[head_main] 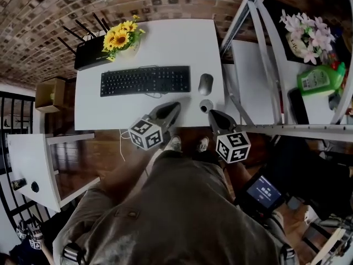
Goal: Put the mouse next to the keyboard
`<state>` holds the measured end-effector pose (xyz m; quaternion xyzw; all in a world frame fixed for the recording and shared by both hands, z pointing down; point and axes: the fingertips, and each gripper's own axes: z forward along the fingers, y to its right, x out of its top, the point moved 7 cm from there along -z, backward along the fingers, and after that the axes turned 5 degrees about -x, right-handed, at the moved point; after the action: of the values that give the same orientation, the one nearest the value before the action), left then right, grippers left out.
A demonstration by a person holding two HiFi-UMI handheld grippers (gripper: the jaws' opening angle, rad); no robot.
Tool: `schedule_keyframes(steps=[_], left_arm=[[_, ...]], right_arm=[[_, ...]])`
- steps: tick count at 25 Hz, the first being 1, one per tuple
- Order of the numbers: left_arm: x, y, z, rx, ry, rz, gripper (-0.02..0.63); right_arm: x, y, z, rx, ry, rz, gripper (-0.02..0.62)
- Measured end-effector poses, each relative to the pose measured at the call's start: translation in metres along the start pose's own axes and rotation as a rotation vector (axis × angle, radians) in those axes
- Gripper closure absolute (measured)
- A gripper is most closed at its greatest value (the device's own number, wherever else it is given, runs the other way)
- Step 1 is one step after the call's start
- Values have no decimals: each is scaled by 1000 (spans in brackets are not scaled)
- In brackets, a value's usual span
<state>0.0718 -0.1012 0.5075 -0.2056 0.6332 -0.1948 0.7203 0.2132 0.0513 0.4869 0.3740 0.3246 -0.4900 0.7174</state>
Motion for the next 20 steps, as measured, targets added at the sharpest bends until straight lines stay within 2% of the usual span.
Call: schedule_keyframes(steps=[4,9,16,20], left_arm=[[-2,7,-18,4,10,17,604],[-15,31,-39,46,39,31,604],[-51,90,-60,122,101,22,604],[-76,124,-70,151,107,13,604]], right_arm=[[-2,-14,-2,27,5,-15,584],[-11,-24,-13,97,8,-45,584],[-33,-24,-57,190,14,-89,584],[-55,-23,-88,227,8,-86,584]])
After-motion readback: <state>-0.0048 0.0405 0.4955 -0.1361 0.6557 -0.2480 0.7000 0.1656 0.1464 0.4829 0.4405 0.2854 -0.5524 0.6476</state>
